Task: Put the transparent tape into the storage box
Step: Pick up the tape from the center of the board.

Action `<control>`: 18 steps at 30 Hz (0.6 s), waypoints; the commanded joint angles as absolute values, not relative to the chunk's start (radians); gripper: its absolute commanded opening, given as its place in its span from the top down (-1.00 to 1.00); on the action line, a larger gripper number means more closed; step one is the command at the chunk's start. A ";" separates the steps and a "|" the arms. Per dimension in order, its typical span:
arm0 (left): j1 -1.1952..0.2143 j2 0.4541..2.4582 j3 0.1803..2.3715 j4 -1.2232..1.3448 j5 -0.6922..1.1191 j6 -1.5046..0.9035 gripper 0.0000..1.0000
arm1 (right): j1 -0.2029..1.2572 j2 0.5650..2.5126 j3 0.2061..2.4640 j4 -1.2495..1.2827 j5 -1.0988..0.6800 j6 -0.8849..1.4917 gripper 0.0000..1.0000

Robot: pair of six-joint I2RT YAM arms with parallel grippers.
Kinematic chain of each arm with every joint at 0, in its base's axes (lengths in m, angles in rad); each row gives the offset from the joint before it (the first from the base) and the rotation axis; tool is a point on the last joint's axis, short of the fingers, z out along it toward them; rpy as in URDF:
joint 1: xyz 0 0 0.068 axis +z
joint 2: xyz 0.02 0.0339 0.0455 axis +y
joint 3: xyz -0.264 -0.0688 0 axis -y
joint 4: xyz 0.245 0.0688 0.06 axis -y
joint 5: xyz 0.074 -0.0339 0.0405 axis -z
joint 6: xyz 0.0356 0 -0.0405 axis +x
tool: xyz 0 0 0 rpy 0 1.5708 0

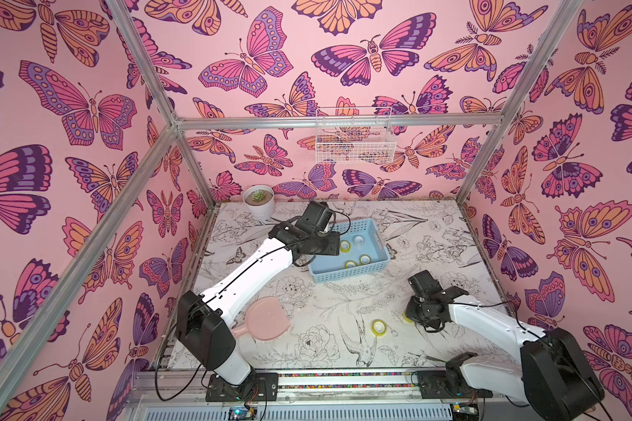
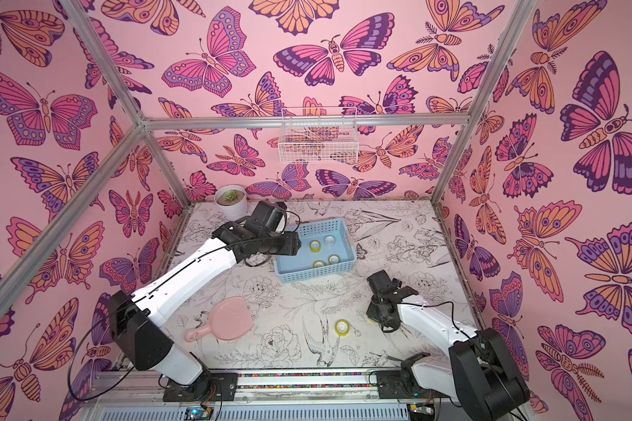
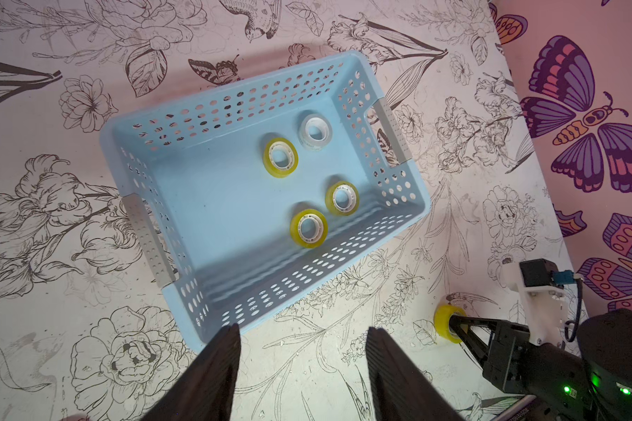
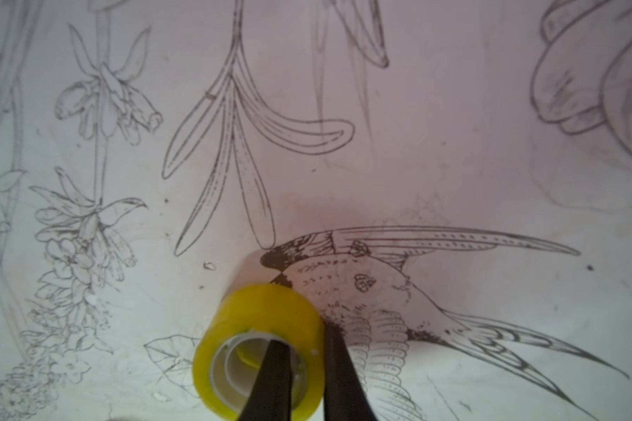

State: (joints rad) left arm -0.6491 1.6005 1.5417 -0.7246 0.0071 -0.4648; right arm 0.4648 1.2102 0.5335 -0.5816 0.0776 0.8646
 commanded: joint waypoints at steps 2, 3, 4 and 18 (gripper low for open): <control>-0.653 1.596 1.527 -0.701 -0.005 -0.469 -0.22 | 0.462 1.218 0.525 -0.593 0.065 0.869 1.00; -0.653 1.596 1.525 -0.700 -0.006 -0.470 -0.23 | 0.462 1.215 0.530 -0.599 0.064 0.865 1.00; -0.653 1.597 1.525 -0.699 -0.006 -0.469 -0.22 | 0.462 1.211 0.541 -0.608 0.064 0.860 1.00; -0.641 1.558 1.457 -0.695 -0.050 -0.472 -0.22 | 0.489 1.174 0.915 -0.873 0.134 0.701 1.00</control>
